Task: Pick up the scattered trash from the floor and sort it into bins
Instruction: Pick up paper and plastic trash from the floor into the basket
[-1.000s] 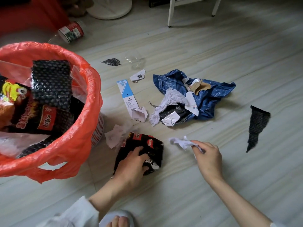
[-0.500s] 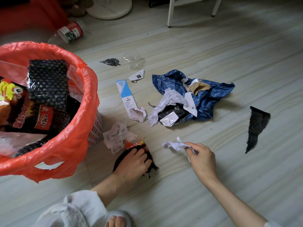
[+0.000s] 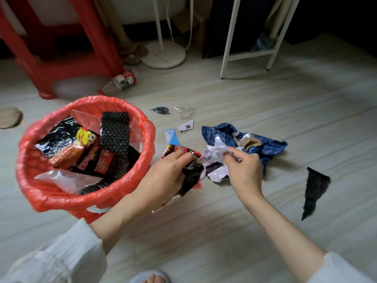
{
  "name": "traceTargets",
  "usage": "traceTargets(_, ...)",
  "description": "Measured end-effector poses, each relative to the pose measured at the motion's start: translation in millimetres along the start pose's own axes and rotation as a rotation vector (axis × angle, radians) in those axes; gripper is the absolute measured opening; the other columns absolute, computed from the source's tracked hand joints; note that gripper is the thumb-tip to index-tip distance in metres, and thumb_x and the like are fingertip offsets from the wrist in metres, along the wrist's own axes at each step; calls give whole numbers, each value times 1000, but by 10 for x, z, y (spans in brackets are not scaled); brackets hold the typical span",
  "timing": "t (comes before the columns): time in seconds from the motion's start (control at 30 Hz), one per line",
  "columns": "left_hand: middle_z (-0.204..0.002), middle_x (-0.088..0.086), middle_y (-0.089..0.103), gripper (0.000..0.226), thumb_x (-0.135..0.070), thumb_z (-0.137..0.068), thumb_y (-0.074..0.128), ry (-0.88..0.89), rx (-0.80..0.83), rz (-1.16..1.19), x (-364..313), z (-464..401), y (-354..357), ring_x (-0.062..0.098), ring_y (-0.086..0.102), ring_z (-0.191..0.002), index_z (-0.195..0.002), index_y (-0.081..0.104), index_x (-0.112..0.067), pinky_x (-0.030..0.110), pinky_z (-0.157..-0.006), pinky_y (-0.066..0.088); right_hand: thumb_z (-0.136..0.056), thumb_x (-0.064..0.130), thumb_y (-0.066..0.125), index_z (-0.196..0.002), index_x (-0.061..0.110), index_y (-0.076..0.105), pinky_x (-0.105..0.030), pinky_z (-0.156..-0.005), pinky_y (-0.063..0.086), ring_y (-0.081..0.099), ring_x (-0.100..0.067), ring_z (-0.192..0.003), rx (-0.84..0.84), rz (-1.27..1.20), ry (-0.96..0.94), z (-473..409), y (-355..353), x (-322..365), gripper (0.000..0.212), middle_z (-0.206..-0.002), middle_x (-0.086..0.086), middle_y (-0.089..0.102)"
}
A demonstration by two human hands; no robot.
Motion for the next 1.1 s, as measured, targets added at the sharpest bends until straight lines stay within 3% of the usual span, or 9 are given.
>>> traceTargets(0.07,-95,1,60,50,10,-68,50,-9,-158,16,-65,-49,-448,25,58,-88,-105,50,-24,33,-68,48,-86,27,62,-85,13,74,-27,-66,32,37,-20,-73,46,-71,-43,-19,4,418,19,-51,7,39)
traceTargets(0.2,-84,1,59,22,9,-78,61,-135,-316,30,29,-16,-1114,20,55,-80,-92,57,-7,22,-68,41,-87,22,60,-47,21,42,-24,-48,24,30,-14,-51,189,-114,-94,52,217,1155,43,-37,5,29)
traceTargets(0.3,-89,3,61,15,-4,-83,63,-216,-453,-41,222,137,-1436,20,57,-82,-97,58,-9,20,-70,42,-85,21,60,-49,13,53,-31,-54,26,31,-19,-59,311,-96,-201,174,542,1617,38,-51,-3,31)
traceTargets(0.4,-105,8,60,30,-3,-81,63,-353,-478,-211,537,436,-1515,30,59,-93,-109,55,-10,39,-76,49,-86,23,57,-81,14,74,-30,-60,35,45,-24,-65,361,-3,-316,324,924,1927,20,-58,-9,43)
traceTargets(0.6,-99,4,48,34,-10,-84,55,-525,-150,-463,1141,862,-1190,29,55,-87,-114,44,-19,37,-49,43,-91,17,46,-108,9,65,-36,-87,39,49,-31,-110,494,567,-593,506,1552,1776,26,-112,-14,58)
traceTargets(0.73,-118,6,49,33,-28,-96,39,-630,225,-396,1555,876,-870,24,44,-115,-127,41,-16,41,-85,46,-89,21,45,-126,12,54,-43,-115,7,30,-28,-132,650,957,-744,596,1792,1417,39,-134,-12,47)
traceTargets(0.87,-151,13,24,48,-35,-100,24,-691,600,-410,1629,786,-755,22,15,-141,-144,23,-15,37,-116,11,-88,38,38,-143,13,30,-47,-116,-13,18,-22,-140,684,909,-766,592,1829,1303,60,-144,-9,37)
traceTargets(0.97,-154,1,22,51,-40,-99,15,-610,582,-643,1574,759,-816,20,-1,-145,-146,20,-21,46,-114,-12,-94,37,32,-144,12,27,-46,-116,-13,8,-21,-143,710,886,-799,637,1780,1270,56,-151,-7,25)
traceTargets(1.1,-156,-4,15,53,-40,-97,18,-627,513,-579,1581,841,-864,23,-10,-144,-148,8,-28,56,-109,-19,-91,32,48,-111,15,67,-46,-113,6,35,-26,-125,657,947,-906,709,1766,1352,32,-127,-5,51)
Point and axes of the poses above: each hand's wrist, its own z-axis away from the middle knuckle, its own y-axis out of the palm, x = y × z, the point moved 4 cm from there along -z, towards the middle knuckle
